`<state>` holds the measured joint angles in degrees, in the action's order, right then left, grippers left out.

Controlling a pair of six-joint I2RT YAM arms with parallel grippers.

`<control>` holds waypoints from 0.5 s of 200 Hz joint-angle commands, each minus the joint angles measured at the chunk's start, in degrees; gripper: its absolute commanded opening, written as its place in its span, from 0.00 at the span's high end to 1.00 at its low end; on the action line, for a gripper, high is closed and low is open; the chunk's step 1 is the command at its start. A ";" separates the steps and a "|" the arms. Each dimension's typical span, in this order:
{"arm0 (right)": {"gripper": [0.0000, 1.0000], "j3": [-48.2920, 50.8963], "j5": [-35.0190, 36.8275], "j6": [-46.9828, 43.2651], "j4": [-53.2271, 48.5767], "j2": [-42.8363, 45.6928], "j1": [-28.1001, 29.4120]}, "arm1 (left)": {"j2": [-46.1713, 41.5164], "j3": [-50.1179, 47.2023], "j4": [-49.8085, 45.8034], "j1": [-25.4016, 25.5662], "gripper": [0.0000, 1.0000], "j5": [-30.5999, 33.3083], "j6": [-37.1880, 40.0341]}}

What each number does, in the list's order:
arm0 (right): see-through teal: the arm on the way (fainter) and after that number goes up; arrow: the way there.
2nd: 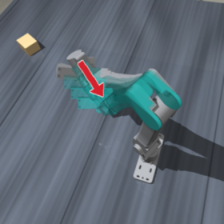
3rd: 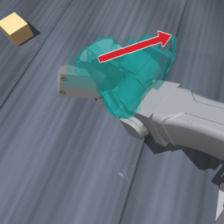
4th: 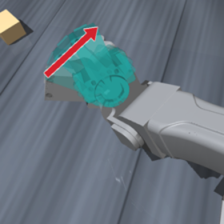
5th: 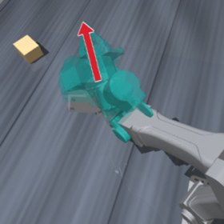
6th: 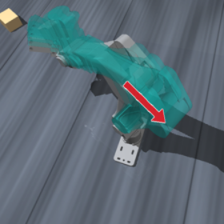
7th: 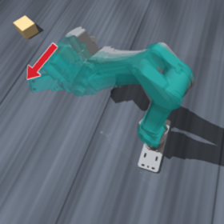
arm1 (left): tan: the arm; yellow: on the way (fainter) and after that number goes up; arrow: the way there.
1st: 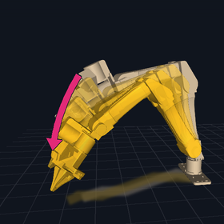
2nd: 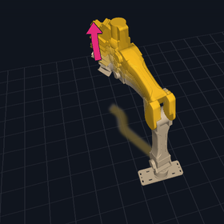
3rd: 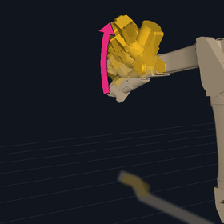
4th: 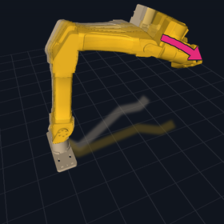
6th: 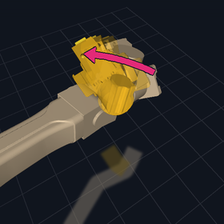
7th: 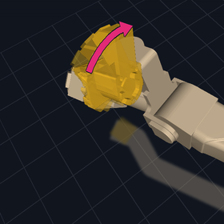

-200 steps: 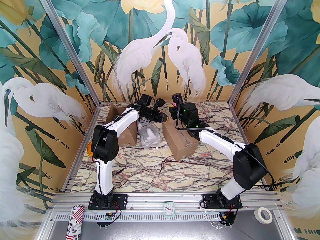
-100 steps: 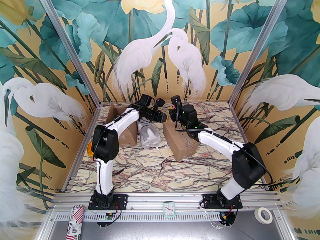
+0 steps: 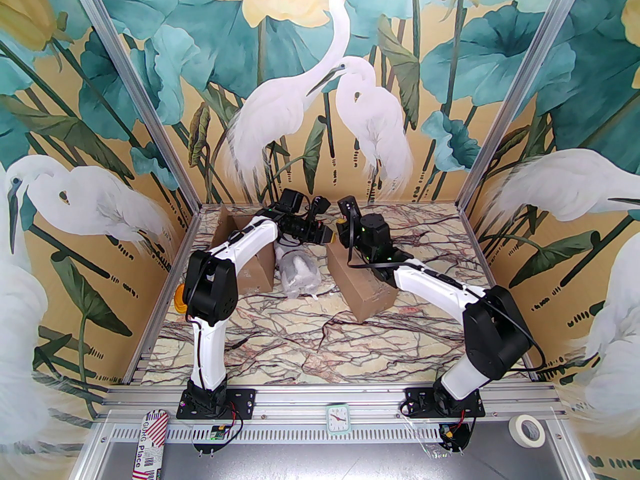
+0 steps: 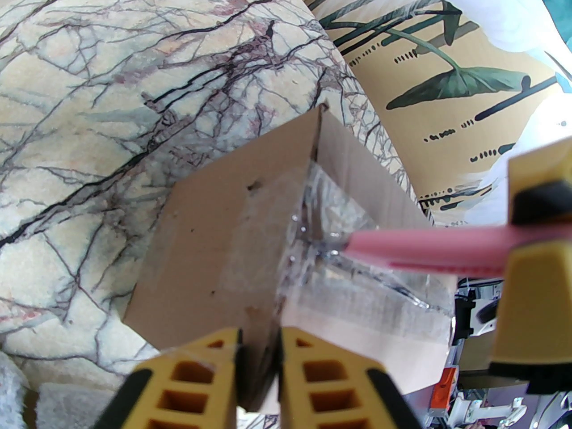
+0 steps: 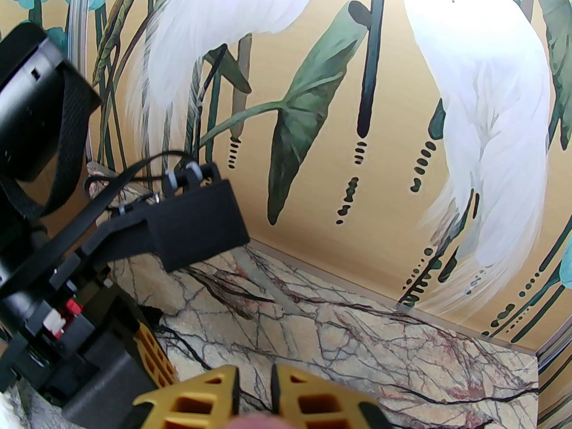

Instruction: Unpack the express box

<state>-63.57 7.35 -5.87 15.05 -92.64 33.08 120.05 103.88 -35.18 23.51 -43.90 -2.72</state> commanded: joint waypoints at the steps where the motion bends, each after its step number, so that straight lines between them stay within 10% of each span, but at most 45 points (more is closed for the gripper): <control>1: 1.00 1.84 1.56 -0.97 -2.05 2.36 0.68 | 3.26 -2.11 -2.11 -0.30 0.84 3.33 -1.06; 100: 1.00 5.73 0.65 -1.62 -4.93 8.26 0.85 | 3.06 -2.05 -3.30 -0.30 0.91 2.57 -0.80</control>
<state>-58.94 8.05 -6.33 14.31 -86.83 33.45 120.09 103.88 -34.94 23.77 -45.78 -3.44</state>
